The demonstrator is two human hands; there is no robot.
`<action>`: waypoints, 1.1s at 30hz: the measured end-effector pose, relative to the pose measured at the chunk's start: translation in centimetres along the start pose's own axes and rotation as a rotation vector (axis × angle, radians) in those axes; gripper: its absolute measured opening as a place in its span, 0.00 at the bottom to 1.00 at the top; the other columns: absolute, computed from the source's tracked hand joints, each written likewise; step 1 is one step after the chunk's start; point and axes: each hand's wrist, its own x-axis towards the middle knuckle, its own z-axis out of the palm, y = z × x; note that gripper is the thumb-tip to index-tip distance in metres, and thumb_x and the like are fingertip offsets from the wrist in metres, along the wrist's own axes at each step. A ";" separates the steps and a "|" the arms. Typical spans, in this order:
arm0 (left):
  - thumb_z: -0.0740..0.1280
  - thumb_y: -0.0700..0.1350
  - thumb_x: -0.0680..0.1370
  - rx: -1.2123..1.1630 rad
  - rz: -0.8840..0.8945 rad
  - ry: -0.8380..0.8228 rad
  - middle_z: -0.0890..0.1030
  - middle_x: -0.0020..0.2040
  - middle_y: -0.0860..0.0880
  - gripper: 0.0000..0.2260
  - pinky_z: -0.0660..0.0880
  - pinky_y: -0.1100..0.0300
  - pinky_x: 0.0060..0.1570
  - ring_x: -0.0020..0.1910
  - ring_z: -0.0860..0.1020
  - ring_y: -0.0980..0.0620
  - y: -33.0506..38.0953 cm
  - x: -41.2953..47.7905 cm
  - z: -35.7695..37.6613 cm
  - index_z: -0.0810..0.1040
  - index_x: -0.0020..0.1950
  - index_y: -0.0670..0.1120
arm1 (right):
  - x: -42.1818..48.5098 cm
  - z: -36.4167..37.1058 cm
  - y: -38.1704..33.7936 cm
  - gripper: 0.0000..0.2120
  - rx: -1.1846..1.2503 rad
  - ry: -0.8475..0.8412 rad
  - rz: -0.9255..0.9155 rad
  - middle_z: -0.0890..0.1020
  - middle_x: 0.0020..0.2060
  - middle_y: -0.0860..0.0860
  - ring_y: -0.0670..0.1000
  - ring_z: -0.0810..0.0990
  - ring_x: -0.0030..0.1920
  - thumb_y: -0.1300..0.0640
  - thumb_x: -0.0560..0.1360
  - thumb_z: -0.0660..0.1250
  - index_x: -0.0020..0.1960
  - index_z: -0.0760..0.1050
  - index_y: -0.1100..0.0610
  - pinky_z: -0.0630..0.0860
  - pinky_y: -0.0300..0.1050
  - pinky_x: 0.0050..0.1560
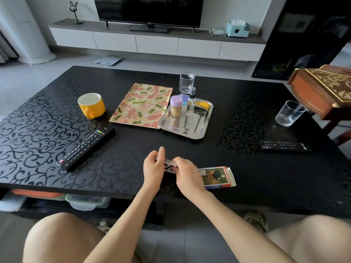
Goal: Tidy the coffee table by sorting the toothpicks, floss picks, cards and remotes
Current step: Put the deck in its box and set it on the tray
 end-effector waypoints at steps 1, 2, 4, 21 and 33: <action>0.60 0.54 0.79 -0.006 0.001 -0.031 0.70 0.31 0.46 0.20 0.66 0.59 0.35 0.31 0.69 0.52 0.5 -0.2 0.3 0.69 0.35 0.40 | -0.4 -0.6 0.0 0.09 -0.005 0.047 -0.010 0.79 0.52 0.53 0.53 0.76 0.53 0.62 0.78 0.61 0.58 0.72 0.58 0.71 0.45 0.51; 0.58 0.56 0.80 -0.024 0.000 -0.049 0.74 0.33 0.45 0.21 0.69 0.59 0.37 0.33 0.72 0.52 1.1 -0.3 0.5 0.72 0.37 0.40 | -0.7 -1.2 0.2 0.09 -0.001 0.097 -0.009 0.80 0.51 0.53 0.53 0.76 0.52 0.62 0.77 0.62 0.57 0.73 0.58 0.71 0.44 0.49; 0.55 0.57 0.81 -0.039 0.009 -0.044 0.79 0.40 0.48 0.19 0.72 0.60 0.43 0.39 0.77 0.54 2.1 -0.8 1.0 0.76 0.44 0.44 | -1.6 -3.1 1.0 0.08 0.035 0.210 0.056 0.79 0.48 0.52 0.51 0.76 0.50 0.61 0.78 0.61 0.56 0.73 0.58 0.69 0.41 0.46; 0.74 0.56 0.66 1.096 0.700 -0.736 0.75 0.55 0.54 0.28 0.72 0.58 0.52 0.54 0.73 0.52 2.8 -3.9 10.8 0.67 0.62 0.53 | -6.1 -13.8 11.5 0.07 0.856 0.205 0.722 0.81 0.42 0.56 0.52 0.79 0.40 0.67 0.76 0.61 0.44 0.75 0.58 0.78 0.52 0.44; 0.79 0.48 0.63 0.686 0.597 -0.405 0.74 0.48 0.66 0.22 0.67 0.73 0.44 0.47 0.72 0.62 3.8 -5.0 6.4 0.72 0.49 0.50 | -6.8 -14.0 9.5 0.05 0.793 0.141 0.579 0.82 0.41 0.55 0.48 0.80 0.39 0.65 0.76 0.62 0.48 0.75 0.65 0.75 0.40 0.36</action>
